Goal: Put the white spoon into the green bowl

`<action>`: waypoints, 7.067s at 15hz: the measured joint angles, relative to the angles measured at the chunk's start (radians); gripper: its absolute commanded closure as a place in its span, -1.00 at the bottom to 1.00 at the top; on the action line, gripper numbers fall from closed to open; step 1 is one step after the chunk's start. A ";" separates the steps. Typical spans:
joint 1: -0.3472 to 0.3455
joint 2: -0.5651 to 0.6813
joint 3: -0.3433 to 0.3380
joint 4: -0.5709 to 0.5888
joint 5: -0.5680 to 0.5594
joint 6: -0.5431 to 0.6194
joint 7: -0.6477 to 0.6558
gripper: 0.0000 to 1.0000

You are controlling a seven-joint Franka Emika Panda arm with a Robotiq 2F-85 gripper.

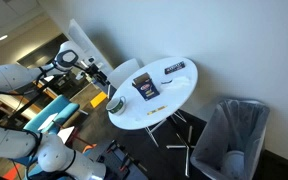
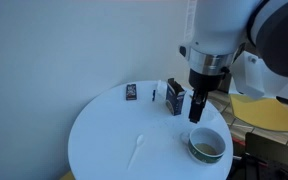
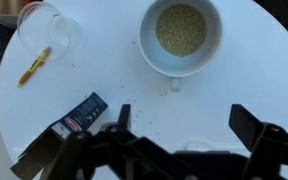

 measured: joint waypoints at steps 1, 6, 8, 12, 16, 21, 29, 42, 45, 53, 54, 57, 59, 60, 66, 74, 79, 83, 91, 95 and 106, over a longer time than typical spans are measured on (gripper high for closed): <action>0.000 0.000 0.000 0.000 0.000 0.000 0.000 -1.00; 0.000 0.000 0.000 0.000 0.000 0.000 0.000 -1.00; 0.004 0.001 -0.004 0.000 0.002 0.001 0.001 -1.00; 0.006 0.036 -0.006 0.018 0.059 0.043 0.157 -1.00; 0.016 0.149 0.010 0.063 0.059 0.160 0.412 -1.00; 0.046 0.334 0.009 0.116 0.054 0.366 0.722 -1.00; 0.092 0.424 -0.032 0.137 0.073 0.430 0.826 -1.00; 0.201 0.626 -0.103 0.236 0.123 0.615 1.000 -1.00; 0.254 0.656 -0.145 0.266 0.064 0.609 1.118 -1.00; 0.304 0.687 -0.187 0.322 -0.022 0.527 1.314 -1.00; 0.304 0.690 -0.187 0.327 -0.022 0.517 1.318 -1.00; 0.304 0.703 -0.187 0.344 -0.022 0.479 1.335 -1.00; 0.303 0.713 -0.187 0.353 -0.022 0.466 1.336 -1.00; 0.303 0.718 -0.187 0.357 -0.022 0.465 1.336 -1.00; 0.301 0.748 -0.187 0.381 -0.022 0.462 1.336 -0.15; 0.300 0.747 -0.188 0.408 -0.022 0.426 1.336 0.99; 0.297 0.748 -0.184 0.415 -0.006 0.427 1.332 0.94; 0.282 0.693 -0.172 0.401 0.039 0.426 1.299 0.94; 0.226 0.331 -0.128 0.203 0.143 0.259 1.217 0.94; 0.195 0.145 -0.113 0.072 0.156 0.162 1.221 0.94; 0.094 -0.174 -0.170 -0.288 0.465 0.163 1.023 0.94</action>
